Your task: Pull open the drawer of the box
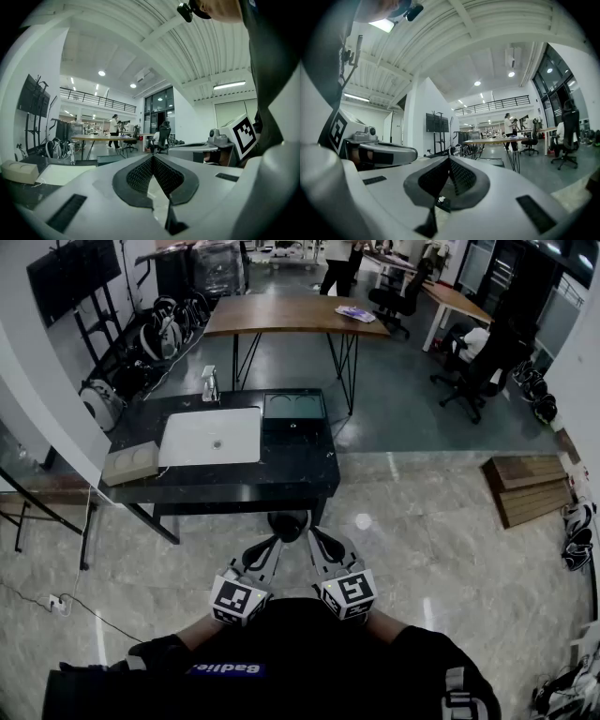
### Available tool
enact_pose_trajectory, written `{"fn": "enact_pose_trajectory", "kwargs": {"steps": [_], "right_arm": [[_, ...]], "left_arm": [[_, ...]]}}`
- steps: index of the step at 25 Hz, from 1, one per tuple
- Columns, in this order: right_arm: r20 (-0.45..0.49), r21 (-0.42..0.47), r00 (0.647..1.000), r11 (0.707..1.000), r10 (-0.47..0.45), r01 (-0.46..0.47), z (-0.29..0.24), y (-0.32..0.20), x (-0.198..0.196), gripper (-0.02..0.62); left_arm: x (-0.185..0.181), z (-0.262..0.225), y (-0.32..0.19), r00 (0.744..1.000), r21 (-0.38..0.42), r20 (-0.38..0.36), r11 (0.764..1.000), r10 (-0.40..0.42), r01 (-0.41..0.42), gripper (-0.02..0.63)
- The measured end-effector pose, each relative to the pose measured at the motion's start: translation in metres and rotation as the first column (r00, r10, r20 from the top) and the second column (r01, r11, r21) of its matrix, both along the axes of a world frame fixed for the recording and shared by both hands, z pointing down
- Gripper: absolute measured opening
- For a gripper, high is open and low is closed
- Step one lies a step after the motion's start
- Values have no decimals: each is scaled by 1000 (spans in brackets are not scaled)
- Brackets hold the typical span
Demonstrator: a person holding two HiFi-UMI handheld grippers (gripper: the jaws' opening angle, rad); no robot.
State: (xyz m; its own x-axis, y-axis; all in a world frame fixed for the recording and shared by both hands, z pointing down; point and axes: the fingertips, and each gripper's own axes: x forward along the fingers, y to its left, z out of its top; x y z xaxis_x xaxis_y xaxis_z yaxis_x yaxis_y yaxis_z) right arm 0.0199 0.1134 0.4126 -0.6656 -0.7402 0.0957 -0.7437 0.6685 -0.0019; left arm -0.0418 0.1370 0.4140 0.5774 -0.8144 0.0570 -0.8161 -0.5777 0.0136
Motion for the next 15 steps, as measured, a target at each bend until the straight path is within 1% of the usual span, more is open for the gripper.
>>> {"fn": "enact_pose_trajectory", "kwargs": {"steps": [15], "right_arm": [[9,-4,1000,1000,-8,8,3,3,-2,0]], "left_arm": [[-3,3,4,1000,-10,0,1000,-13,13,2]]}}
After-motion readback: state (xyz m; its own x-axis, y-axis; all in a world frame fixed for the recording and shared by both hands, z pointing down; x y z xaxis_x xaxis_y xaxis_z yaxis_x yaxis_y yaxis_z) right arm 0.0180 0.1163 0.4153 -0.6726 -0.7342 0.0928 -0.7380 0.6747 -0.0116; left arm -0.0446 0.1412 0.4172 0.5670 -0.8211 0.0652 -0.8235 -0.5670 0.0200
